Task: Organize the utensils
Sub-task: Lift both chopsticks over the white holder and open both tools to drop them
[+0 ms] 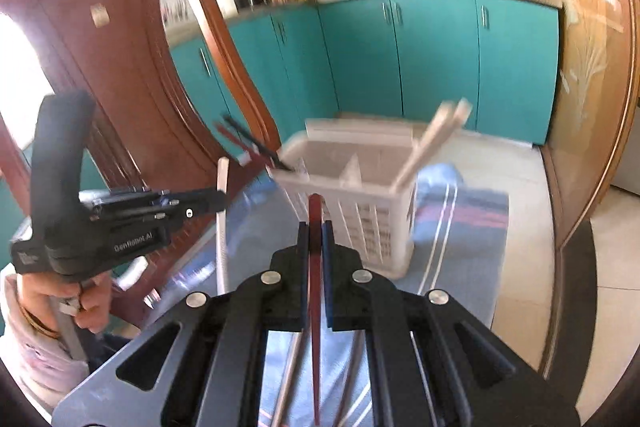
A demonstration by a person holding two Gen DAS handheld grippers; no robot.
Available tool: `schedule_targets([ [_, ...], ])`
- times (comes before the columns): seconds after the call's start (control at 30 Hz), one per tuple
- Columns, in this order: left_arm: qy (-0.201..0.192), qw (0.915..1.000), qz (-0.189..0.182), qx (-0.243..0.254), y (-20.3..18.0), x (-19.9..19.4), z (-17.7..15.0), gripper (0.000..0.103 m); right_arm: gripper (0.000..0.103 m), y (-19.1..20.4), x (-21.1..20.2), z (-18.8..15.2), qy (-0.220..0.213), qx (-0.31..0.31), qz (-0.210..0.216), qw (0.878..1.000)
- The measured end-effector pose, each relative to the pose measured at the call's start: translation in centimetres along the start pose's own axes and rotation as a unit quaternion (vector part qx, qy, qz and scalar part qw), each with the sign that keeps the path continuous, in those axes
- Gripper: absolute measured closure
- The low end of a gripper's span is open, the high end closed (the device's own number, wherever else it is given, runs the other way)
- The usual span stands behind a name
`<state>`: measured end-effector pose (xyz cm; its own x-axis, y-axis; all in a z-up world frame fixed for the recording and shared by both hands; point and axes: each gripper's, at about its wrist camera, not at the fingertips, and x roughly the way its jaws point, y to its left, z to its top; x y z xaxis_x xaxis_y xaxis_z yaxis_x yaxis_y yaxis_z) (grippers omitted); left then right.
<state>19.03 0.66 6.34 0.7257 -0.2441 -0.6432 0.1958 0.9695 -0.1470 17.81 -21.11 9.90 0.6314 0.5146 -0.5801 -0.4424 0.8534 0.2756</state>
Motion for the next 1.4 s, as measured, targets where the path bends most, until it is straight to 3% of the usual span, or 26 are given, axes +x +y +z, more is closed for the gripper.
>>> schedule_targets([
  [0.13, -0.053, 0.9985, -0.015, -0.003, -0.9, -3.6, 2.0, 0.096, 0.096, -0.1, -3.2, 1.6, -0.045, 0.012, 0.020, 0.999],
  [0.4, -0.152, 0.9881, -0.012, -0.018, -1.2, -9.0, 8.7, 0.096, 0.096, -1.0, -8.5, 7.6, -0.160, 0.050, -0.006, 0.986],
  [0.6, -0.198, 0.9798, -0.020, -0.020, -1.5, -9.7, 11.7, 0.096, 0.096, -3.1, -8.9, 9.0, -0.197, 0.084, -0.009, 0.977],
  [0.87, -0.205, 0.9773, -0.019, -0.049, -0.4, -7.4, 12.9, 0.096, 0.096, -5.6, -7.0, 9.0, -0.223, 0.132, -0.027, 0.965],
  [1.1, -0.191, 0.9801, 0.009, -0.053, -0.4, -4.5, 12.7, 0.096, 0.096, -4.2, -6.5, 8.5, -0.264, 0.099, -0.065, 0.957],
  [1.23, -0.163, 0.9851, 0.028, -0.047, -0.9, -2.1, 12.2, 0.096, 0.096, -2.9, -5.0, 7.9, -0.240, 0.062, -0.102, 0.963],
  [1.4, -0.136, 0.9885, 0.046, -0.049, -1.2, 0.0, 10.8, 0.096, 0.096, -2.3, -3.8, 6.7, -0.218, 0.042, -0.108, 0.969],
])
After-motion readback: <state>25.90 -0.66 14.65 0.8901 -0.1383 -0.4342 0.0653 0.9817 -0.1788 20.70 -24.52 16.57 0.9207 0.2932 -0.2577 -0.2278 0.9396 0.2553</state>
